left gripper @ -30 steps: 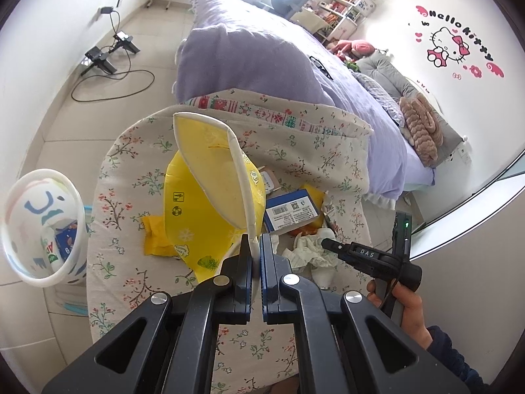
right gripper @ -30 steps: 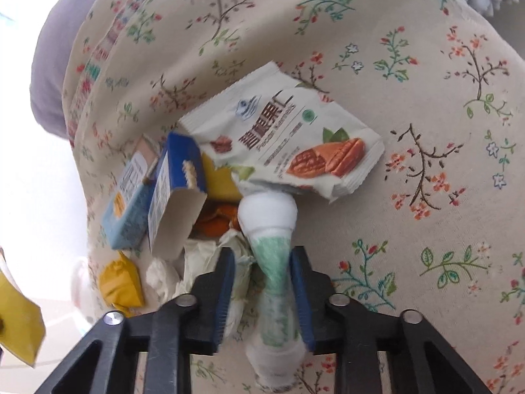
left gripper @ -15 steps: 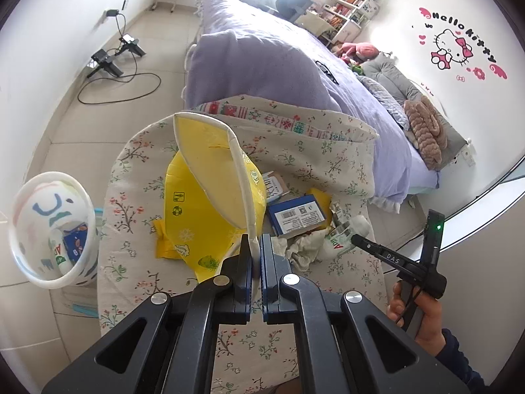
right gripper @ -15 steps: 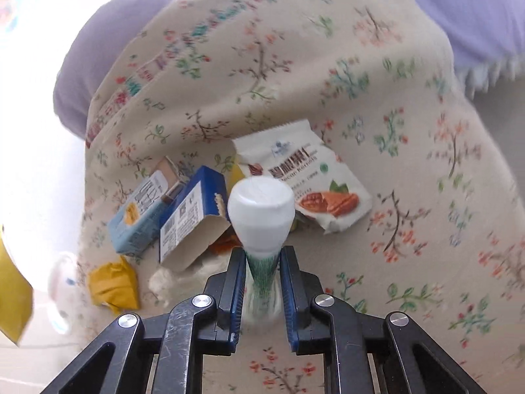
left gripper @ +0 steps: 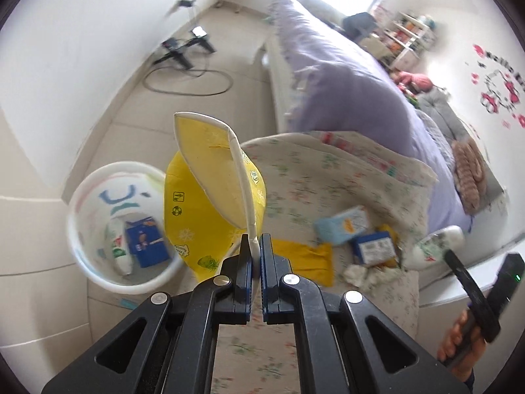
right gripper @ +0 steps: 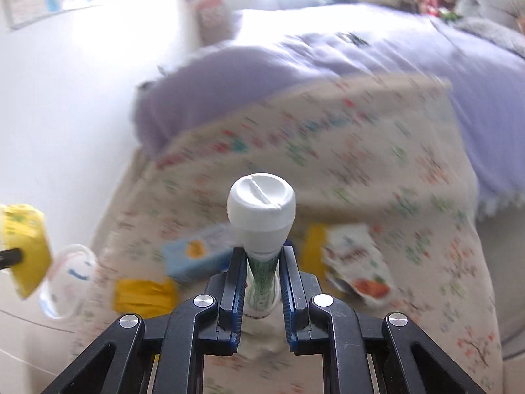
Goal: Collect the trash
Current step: 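Carry yellow packaging and white bottle to the bucket and release both, then move both grippers back over the remaining trash on the bed cover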
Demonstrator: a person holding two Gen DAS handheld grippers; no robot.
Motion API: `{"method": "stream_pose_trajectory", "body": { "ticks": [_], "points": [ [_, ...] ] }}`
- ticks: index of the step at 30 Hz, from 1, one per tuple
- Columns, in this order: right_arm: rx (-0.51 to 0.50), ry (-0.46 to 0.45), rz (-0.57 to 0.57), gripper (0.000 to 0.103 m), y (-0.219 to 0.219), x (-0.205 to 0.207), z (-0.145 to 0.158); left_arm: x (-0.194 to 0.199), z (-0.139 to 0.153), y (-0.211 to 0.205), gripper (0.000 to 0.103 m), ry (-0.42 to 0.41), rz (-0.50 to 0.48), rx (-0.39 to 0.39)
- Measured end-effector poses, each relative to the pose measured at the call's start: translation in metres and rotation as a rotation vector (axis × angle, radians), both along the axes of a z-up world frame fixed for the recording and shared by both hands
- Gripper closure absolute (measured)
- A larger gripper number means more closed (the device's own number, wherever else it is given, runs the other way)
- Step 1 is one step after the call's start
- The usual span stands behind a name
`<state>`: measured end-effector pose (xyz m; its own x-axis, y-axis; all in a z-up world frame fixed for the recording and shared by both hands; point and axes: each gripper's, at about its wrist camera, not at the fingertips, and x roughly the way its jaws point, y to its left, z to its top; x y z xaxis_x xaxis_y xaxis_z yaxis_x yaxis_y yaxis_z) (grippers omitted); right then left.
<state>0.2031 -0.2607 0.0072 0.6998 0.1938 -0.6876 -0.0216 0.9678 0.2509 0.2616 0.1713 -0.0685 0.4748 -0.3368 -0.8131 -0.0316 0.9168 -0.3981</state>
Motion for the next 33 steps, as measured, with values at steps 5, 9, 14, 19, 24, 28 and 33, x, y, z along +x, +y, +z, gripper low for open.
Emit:
{"method": "stream_pose_trajectory", "body": {
  "ticks": [5,9,14,19,24,28,33],
  "points": [
    [0.026,-0.028,0.101,0.085,0.052,0.01,0.006,0.012,-0.036,0.039,0.099,0.089,0.085,0.021],
    [0.089,0.002,0.223,0.085,0.108,0.023,-0.006,0.014,-0.048,0.062,0.099,0.103,0.13,0.022],
    [0.18,0.067,0.342,0.085,0.198,0.048,-0.033,0.018,-0.059,0.079,0.094,0.121,0.163,0.053],
    [0.221,0.124,0.406,0.085,0.272,0.074,-0.061,0.01,-0.047,0.113,0.068,0.097,0.281,0.026],
    [0.185,0.173,0.478,0.085,0.329,0.094,-0.088,-0.006,-0.011,0.125,0.068,0.01,0.349,0.01],
    [0.151,0.24,0.546,0.083,0.365,0.105,-0.112,-0.008,0.0,0.118,0.066,-0.004,0.336,-0.004],
    [0.168,0.281,0.541,0.069,0.367,0.104,-0.123,-0.006,0.011,0.105,0.066,-0.01,0.313,0.011]
  ]
}}
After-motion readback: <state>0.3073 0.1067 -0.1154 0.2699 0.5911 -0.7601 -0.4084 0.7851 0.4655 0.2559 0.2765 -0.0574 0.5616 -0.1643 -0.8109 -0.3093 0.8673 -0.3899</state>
